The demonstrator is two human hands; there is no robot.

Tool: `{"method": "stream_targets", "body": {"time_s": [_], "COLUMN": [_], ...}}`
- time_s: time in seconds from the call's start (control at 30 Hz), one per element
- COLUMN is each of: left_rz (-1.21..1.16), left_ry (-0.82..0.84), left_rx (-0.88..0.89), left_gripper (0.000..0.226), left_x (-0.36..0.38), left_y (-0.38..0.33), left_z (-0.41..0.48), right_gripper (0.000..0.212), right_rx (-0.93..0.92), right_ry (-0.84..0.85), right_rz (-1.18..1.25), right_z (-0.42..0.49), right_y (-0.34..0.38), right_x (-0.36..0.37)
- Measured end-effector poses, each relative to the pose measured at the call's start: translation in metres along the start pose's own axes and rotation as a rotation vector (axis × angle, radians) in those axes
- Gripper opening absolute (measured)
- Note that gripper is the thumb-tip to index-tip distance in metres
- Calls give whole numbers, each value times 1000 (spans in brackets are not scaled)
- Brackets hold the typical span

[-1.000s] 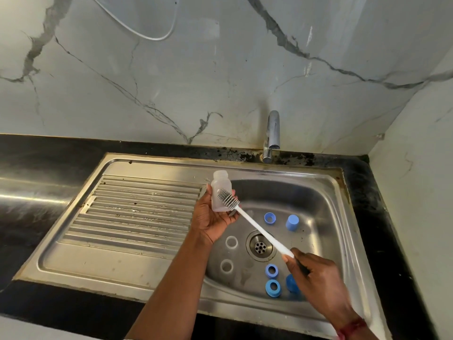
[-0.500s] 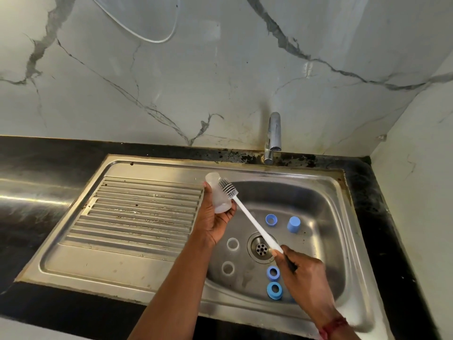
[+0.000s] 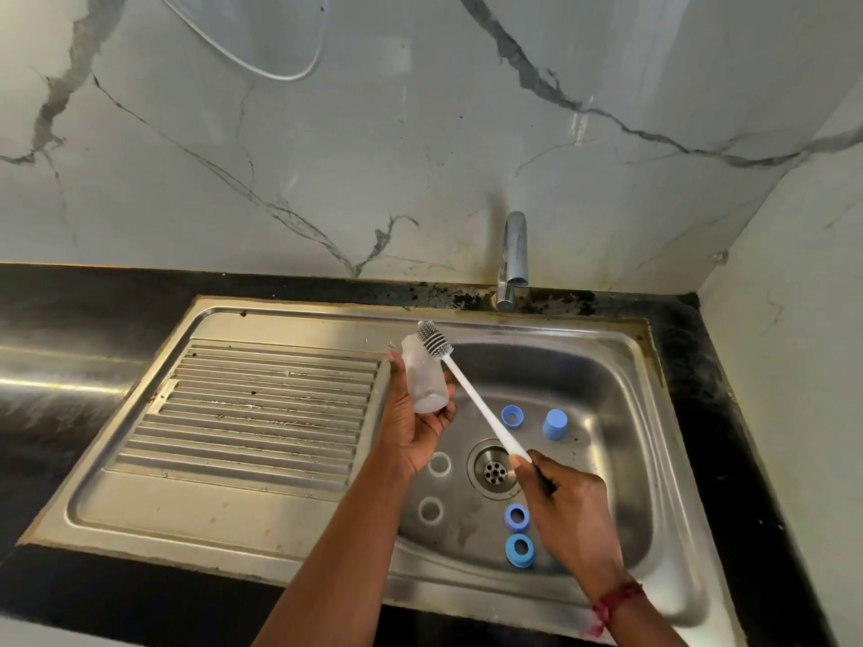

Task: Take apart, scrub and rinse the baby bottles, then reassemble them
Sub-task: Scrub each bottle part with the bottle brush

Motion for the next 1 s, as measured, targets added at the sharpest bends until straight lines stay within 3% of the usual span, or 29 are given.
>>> {"method": "stream_targets", "body": {"time_s": [0.1,0.2,0.27,0.47,0.6,0.77,0.9,1.0], "left_rz": [-87,-120,-95,19,9,-49,6,78], "left_ry": [11,-2,-9,-53,-33,-56,-135,-173], "left_rx": [20,-19,-46,-54,-47,9,-9,-1], "left_gripper": [98,61,51,54,46,55,44,53], "left_x": [-2,-5,-7,0,5,1,-1,1], "left_y": [-5,-10,-10,2,-3,-20,-24,-21], "left_z": [8,13,13,5,3,16,24,24], "right_gripper": [30,21,12,30,29,37,41,43], "right_rx": [-18,-100,-121,-23,69,32,9,-19], "right_ry": [38,50,48,28,42,68,89,93], "right_rz": [38,-6,-20,-8,54,36,63,61], "right_z": [-8,-23,-29,-10,12,13,14,26], "right_y": [-2,-9,-12,-8,-7,-19,-28,-28], "right_x": [-4,-7,-7,2,8,13,13,13]}}
Point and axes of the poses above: each hand's wrist, its own z-axis towards the middle knuckle, its own x-axis out of the palm, y = z × x, the point moved 4 cm from there along z, towards the middle knuckle, and after that the axes turned 12 degrees about -y, right-handed, at the moved point
